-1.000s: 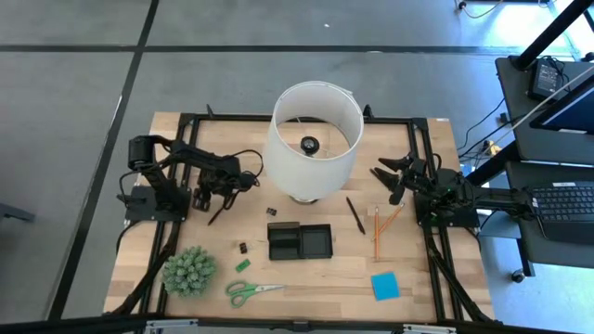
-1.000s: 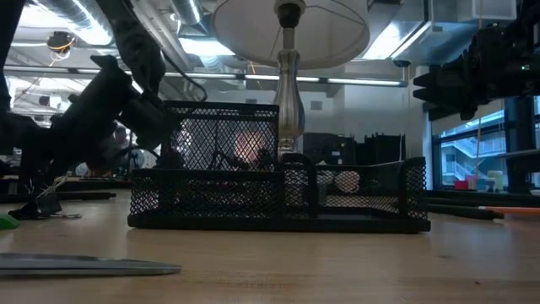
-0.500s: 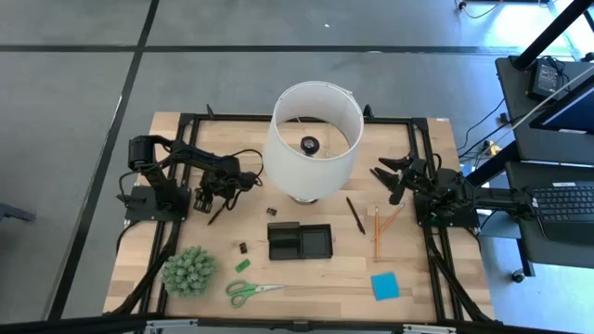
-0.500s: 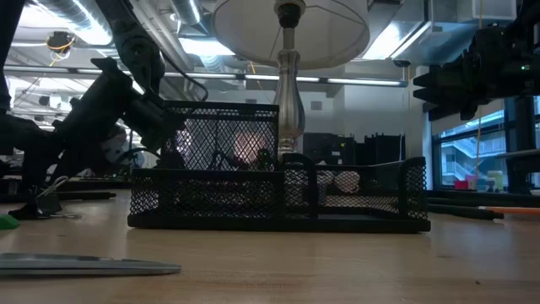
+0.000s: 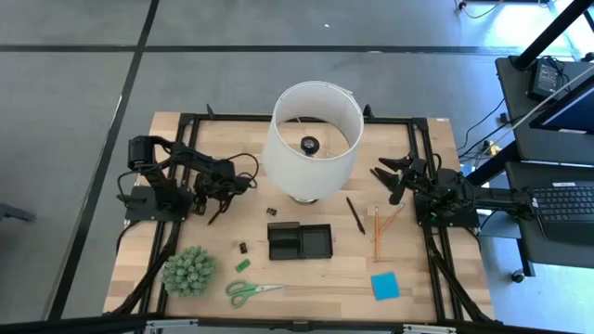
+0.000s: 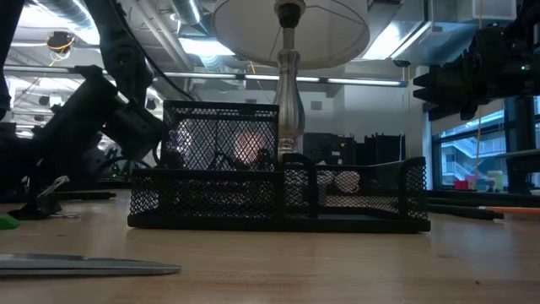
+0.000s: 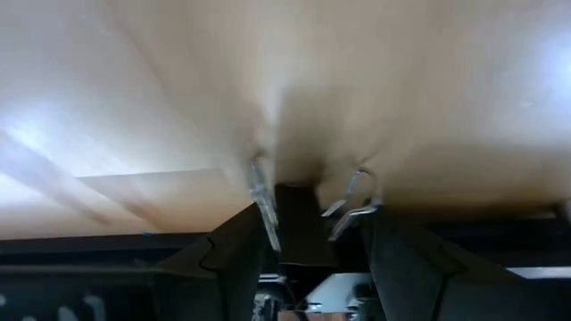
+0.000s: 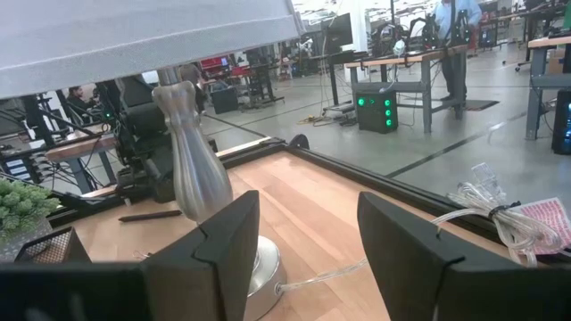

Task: Pick and place office supplies into organizer
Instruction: Put the top black binder clip into the black desk organizer

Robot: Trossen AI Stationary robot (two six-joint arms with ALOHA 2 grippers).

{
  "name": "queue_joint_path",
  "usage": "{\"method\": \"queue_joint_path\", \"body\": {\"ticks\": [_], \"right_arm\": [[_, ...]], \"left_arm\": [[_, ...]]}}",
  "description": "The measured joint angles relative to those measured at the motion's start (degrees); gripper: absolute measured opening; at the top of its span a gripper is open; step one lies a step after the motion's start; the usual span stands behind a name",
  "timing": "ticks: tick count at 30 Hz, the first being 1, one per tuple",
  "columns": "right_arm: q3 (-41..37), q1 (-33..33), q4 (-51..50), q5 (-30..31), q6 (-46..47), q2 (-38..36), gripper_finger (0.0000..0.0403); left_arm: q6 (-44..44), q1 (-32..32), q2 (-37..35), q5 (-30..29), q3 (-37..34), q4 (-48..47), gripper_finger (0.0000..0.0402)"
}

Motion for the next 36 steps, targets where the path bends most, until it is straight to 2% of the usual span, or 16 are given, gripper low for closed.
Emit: {"method": "queue_joint_path", "body": {"ticks": [9,19,28,36], "right_arm": [[0.00,0.00,0.00,-0.02,0.11,0.00,0.0193],[0.02,0.00,0.00,-0.02,0.13,0.00,0.0193],[0.02,0.00,0.00,-0.04,0.14,0.00,0.0193],[0.01,0.01,-0.01,-0.04,0.15,0.00,0.0193]], "left_arm": [[0.84,0.00,0.02,-0.25,0.20,1.31,0.0179],[0.97,-0.02,0.07,0.86,1.18,1.47,0.0142],[1.35,0.00,0.02,1.46,2.39,1.86,0.0134],[-0.04,-0.02,0.00,1.46,2.39,1.49,0.0074]]}}
